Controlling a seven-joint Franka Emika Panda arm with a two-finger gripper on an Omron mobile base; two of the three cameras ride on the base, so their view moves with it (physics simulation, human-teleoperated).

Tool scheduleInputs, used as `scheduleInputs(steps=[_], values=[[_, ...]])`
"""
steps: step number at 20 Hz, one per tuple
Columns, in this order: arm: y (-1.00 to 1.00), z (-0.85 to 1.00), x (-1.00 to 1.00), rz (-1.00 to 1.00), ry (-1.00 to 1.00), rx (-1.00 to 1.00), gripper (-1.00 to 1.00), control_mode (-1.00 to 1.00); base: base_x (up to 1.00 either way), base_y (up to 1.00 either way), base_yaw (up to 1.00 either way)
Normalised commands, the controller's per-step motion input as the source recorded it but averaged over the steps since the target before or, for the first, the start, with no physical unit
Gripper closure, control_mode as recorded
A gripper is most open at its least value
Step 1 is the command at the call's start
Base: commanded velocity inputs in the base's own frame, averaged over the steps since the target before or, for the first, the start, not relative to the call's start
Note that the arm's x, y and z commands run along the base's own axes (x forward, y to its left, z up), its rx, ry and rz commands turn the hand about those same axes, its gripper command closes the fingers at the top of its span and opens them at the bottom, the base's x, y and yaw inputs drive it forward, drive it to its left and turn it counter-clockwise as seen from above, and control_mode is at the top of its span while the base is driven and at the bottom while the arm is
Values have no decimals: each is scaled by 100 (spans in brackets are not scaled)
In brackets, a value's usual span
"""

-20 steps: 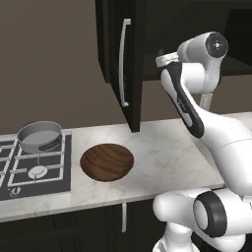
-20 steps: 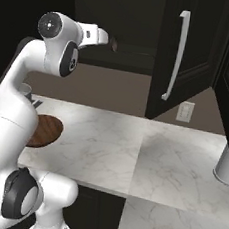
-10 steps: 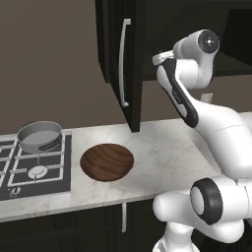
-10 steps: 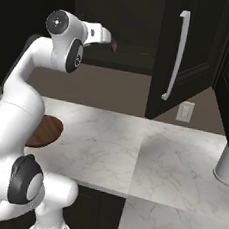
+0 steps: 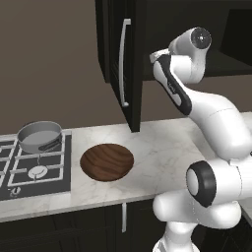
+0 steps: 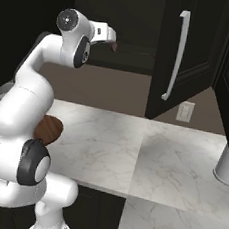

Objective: Open the cabinet and move the ladle to the pot. Then close the cabinet.

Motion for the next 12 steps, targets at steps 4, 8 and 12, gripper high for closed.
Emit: scheduleInputs(steps=[4, 8, 12], values=[[-19, -11, 38, -1, 1, 0, -100, -100, 0, 0, 0], [-12, -10, 43, 0, 1, 0, -100, -100, 0, 0, 0], [-1, -13, 48, 0, 1, 0, -100, -100, 0, 0, 0]])
